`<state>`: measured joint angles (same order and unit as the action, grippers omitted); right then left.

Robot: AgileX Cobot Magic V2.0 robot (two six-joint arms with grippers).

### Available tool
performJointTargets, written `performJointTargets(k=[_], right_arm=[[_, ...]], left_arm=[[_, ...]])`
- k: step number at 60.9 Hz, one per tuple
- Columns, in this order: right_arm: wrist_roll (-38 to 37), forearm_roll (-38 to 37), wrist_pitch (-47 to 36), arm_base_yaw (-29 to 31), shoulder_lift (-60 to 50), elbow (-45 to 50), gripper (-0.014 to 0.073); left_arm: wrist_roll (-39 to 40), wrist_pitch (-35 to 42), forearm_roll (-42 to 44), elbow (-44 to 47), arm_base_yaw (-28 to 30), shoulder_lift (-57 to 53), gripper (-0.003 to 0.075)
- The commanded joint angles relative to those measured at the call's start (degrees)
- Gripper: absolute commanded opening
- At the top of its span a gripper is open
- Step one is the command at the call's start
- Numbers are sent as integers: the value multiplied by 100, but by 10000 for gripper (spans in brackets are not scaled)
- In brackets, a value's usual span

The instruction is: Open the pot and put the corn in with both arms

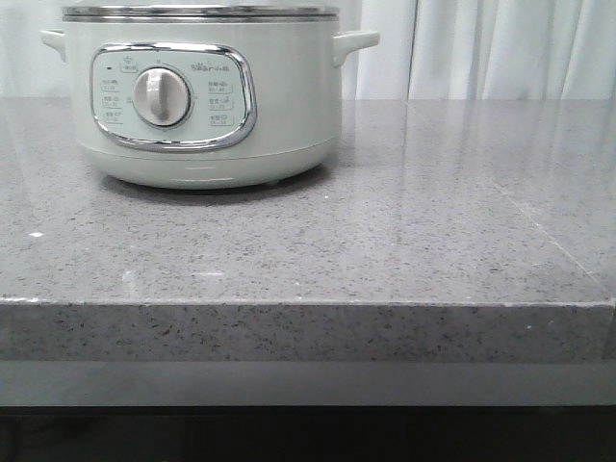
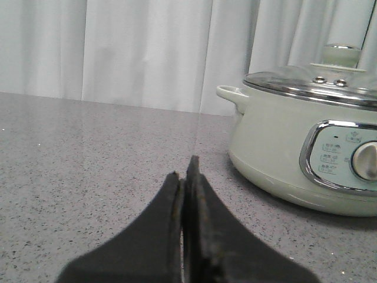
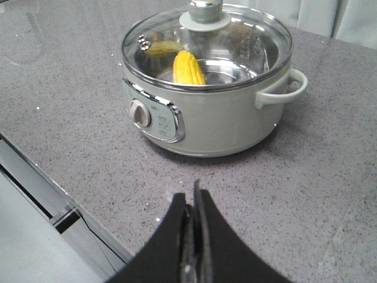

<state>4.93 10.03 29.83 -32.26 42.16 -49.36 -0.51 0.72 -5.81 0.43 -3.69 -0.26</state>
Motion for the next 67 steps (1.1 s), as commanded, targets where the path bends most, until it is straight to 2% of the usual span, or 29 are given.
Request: performJointTargets(k=[1,15,29,40,57,67], right_arm=[[47,-48,-672,367,-265,88,-67],[47,15,-1606,1901,-1738,1604,-67],[47,15,-2158,2825,-3192,3160,-67],[47,15,-2195,2985,-3912,4058,-67],[47,15,-2628,2991,-4335,5038,-67],[47,15,-2621,3037,-4408,5092,-67]], left_arm=[[51,438,-26,19,12,-112,-20],[51,438,-26,19,12,-112,-20],[51,438,-26,19,12,-112,-20],[51,438,-26,19,12,-112,-20],[51,438,-26,19,12,-112,-20],[51,438,-26,19,12,-112,-20]])
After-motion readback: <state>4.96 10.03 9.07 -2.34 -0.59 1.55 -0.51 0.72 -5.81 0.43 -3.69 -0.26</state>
